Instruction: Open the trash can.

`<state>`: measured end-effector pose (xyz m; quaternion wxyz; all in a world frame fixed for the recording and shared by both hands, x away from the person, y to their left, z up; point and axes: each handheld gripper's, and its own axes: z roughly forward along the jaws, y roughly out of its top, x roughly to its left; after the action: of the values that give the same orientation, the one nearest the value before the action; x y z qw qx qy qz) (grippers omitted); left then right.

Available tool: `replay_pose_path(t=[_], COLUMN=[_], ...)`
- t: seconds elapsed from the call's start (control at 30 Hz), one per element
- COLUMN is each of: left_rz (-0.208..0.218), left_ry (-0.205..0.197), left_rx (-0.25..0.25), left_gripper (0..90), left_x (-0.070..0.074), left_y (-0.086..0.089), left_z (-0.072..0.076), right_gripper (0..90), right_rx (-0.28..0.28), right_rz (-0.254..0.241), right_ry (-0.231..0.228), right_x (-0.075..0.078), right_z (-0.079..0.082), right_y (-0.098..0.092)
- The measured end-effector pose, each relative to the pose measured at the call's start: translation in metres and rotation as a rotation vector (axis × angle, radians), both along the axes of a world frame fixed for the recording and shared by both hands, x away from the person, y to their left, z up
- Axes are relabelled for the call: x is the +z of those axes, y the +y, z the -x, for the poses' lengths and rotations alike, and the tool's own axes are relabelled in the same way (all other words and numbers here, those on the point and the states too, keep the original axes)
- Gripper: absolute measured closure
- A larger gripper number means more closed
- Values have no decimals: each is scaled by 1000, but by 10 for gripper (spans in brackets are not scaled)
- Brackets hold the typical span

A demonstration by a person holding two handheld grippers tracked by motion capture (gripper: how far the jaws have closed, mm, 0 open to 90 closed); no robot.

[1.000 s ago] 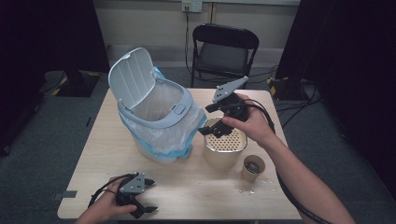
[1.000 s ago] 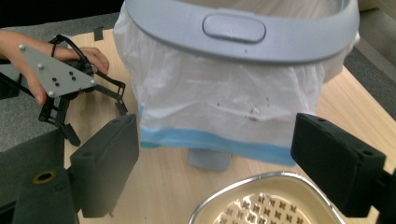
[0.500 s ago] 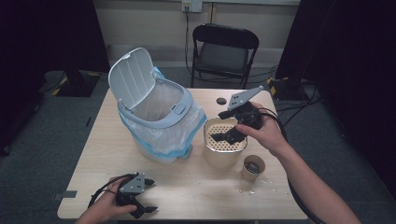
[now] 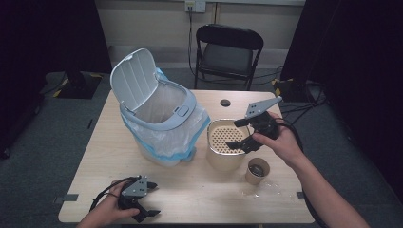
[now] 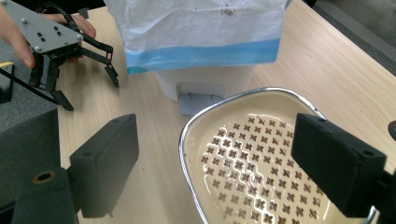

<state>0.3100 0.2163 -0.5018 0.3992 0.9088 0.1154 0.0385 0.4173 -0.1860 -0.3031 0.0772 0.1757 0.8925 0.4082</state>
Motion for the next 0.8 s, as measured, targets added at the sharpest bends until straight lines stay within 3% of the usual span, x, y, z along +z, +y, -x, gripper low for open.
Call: replay_pose_path(t=[0.43, 0.8], left_rz=[2, 2], left_ry=[-1, -1], left_rx=[0, 0], left_gripper=[96, 97], left_x=[0, 0], left_y=[0, 0], left_z=[0, 0], right_gripper=[148, 148], right_rx=[-51, -73], right_rz=[-16, -16], right_ry=[16, 31], right_x=[-14, -29], right_z=[9, 15], right_y=[-31, -45])
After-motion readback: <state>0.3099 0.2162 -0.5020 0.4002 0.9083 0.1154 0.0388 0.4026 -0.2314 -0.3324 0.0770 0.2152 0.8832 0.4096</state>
